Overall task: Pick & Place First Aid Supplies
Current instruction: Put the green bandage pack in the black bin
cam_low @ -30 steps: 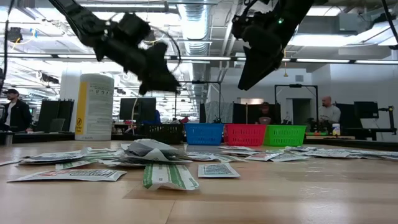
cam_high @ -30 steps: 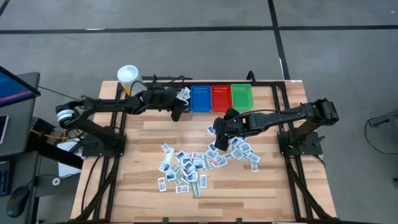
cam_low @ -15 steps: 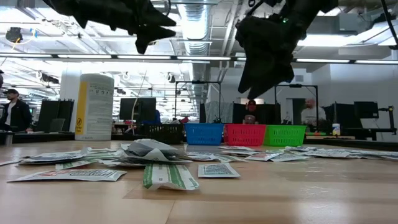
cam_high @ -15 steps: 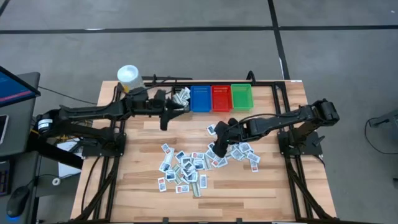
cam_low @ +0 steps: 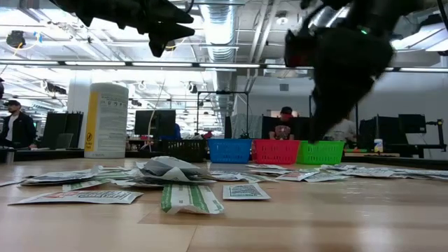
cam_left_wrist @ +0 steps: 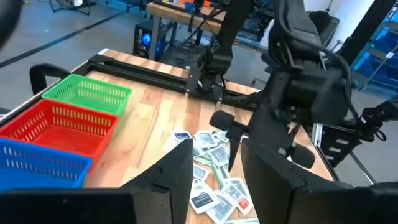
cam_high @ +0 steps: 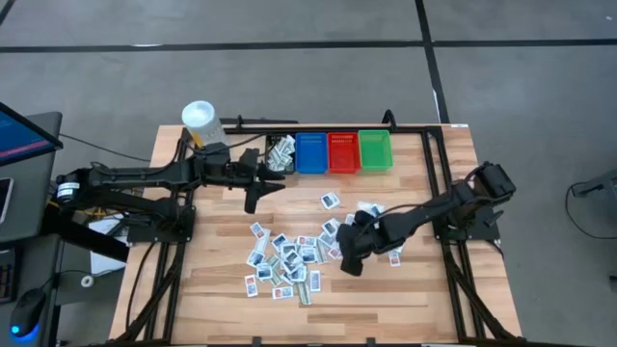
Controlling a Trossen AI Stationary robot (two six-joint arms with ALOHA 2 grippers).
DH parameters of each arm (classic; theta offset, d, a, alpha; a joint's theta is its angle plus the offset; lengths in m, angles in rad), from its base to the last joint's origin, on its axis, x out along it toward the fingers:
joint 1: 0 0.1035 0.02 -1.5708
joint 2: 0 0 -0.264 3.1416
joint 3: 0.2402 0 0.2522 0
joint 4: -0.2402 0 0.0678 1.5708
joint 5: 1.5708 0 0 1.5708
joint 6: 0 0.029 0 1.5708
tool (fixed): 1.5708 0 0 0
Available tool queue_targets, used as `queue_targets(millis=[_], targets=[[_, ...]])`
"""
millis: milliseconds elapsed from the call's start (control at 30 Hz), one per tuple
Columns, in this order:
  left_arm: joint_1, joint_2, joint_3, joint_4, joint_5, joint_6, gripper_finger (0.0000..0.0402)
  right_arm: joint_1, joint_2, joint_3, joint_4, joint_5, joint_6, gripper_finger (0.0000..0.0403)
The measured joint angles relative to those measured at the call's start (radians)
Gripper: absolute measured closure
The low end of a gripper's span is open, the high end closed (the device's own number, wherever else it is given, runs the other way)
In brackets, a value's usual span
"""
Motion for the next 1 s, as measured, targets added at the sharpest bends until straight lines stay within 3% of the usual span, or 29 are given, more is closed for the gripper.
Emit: queue_targets(millis=[267, 567, 1000], targets=[[-0.002, 0.000, 0.000, 0.000, 0.000, -0.003, 0.0266, -0.007, 0.091, 0.000, -0.055, -0.051, -0.002, 0.0230], [-0.003, 0.000, 0.000, 0.000, 0.000, -0.037, 0.0266, -0.031, 0.101, 0.016, -0.095, -0.097, -0.059, 0.0264], [-0.003, 0.000, 0.000, 0.000, 0.000, -0.038, 0.0266, -0.030, 0.105, 0.122, -0.194, -0.111, -0.227, 0.0255]])
